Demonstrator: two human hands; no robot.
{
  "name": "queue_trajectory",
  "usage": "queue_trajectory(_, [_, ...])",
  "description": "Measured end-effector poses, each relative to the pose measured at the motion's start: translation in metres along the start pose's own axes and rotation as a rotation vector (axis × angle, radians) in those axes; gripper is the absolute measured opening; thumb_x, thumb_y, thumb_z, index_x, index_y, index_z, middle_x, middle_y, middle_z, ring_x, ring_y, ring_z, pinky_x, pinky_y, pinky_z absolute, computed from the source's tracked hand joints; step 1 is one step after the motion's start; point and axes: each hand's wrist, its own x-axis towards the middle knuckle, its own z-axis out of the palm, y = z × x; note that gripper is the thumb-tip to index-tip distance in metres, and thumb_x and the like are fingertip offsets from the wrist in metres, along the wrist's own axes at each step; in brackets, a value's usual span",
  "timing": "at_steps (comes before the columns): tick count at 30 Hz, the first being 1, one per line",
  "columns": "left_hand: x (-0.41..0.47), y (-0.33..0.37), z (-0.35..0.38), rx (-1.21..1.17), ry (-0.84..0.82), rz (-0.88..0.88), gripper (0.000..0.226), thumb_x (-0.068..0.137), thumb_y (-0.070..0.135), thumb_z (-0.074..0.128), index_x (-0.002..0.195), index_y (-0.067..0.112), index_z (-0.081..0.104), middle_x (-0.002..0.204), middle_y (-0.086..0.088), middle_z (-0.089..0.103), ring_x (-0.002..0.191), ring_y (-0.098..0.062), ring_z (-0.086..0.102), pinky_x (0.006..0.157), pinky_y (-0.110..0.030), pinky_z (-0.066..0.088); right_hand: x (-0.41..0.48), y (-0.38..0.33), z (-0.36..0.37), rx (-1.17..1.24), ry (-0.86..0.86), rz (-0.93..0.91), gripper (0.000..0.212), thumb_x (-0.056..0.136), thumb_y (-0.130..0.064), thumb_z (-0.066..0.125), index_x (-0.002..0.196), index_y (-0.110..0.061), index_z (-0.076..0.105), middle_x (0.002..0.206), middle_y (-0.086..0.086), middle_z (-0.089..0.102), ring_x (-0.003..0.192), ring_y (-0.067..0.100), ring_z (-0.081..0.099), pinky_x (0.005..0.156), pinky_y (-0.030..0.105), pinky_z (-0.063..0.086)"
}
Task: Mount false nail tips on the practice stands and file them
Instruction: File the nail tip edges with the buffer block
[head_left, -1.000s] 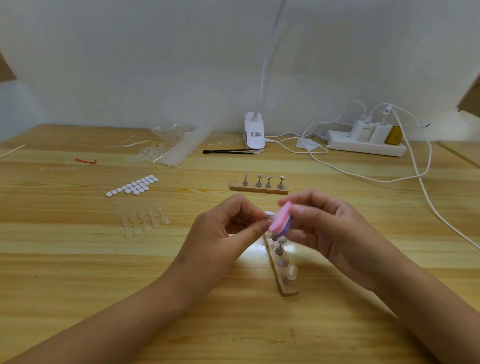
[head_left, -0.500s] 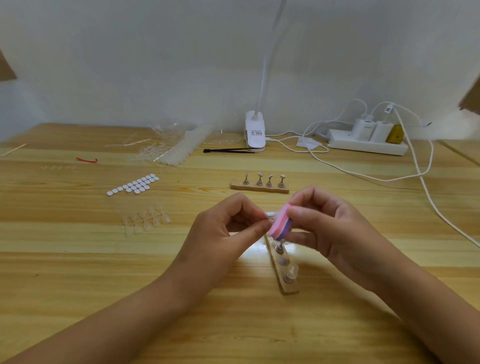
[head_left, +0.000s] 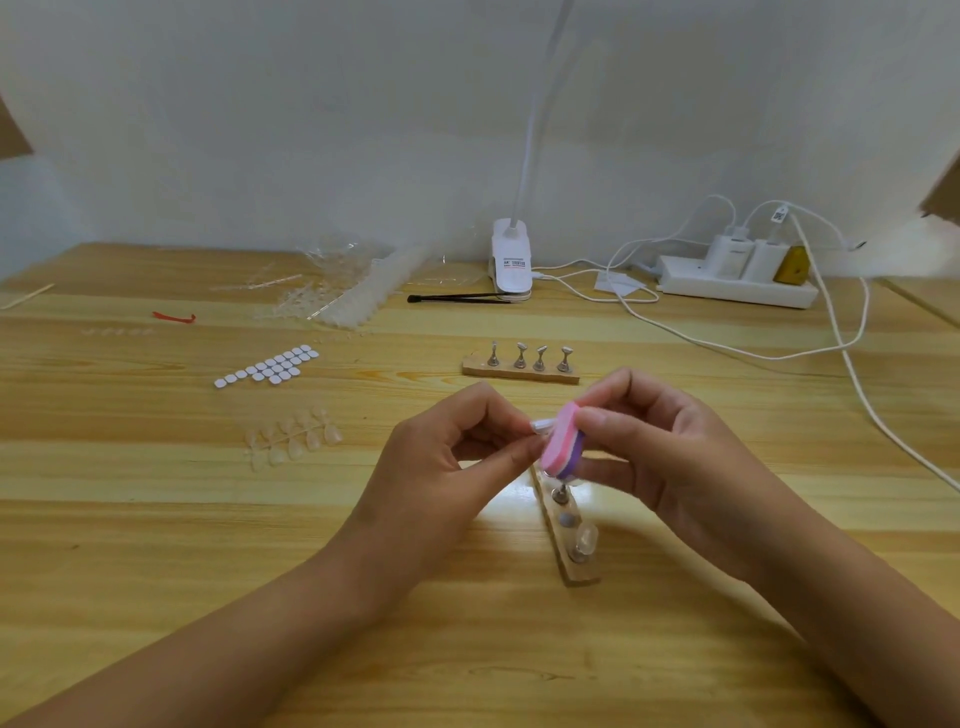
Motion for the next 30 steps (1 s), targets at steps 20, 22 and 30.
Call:
queue_trajectory(20, [0.0006, 0.0005, 0.0010, -0.029, -0.004, 0.009, 0.007, 0.084, 0.025, 0.069, 0.088, 0.030, 0.072, 0.090, 0.003, 0.074, 0.091, -0.018, 0.070, 0.083, -0.025, 0.055, -0.0008, -0.0014, -0.0002, 0.006, 0.019, -0.039, 0.009, 0.074, -0.020, 0.075, 0.081, -0.016, 0.069, 0.086, 0.009, 0.071, 0.083, 0.021, 0.072, 0.071, 0.025, 0.057])
queue_trajectory(22, [0.0006, 0.0005, 0.0009, -0.027, -0.004, 0.007, 0.006, 0.084, 0.025, 0.069, 0.088, 0.028, 0.072, 0.090, 0.003, 0.074, 0.091, -0.018, 0.070, 0.083, -0.024, 0.055, -0.0011, -0.0018, -0.0003, 0.007, 0.016, -0.028, 0.009, 0.076, -0.018, 0.075, 0.082, -0.015, 0.068, 0.087, 0.010, 0.071, 0.083, 0.022, 0.072, 0.071, 0.025, 0.057])
queue_trajectory(30, [0.0000, 0.0018, 0.0000, -0.044, -0.010, 0.019, 0.007, 0.084, 0.024, 0.068, 0.090, 0.025, 0.072, 0.089, 0.003, 0.074, 0.089, -0.016, 0.070, 0.083, -0.023, 0.055, -0.0019, -0.0033, 0.0005, -0.014, -0.001, -0.023, 0.011, 0.079, -0.016, 0.073, 0.085, -0.011, 0.066, 0.088, 0.011, 0.072, 0.083, 0.023, 0.072, 0.072, 0.026, 0.057])
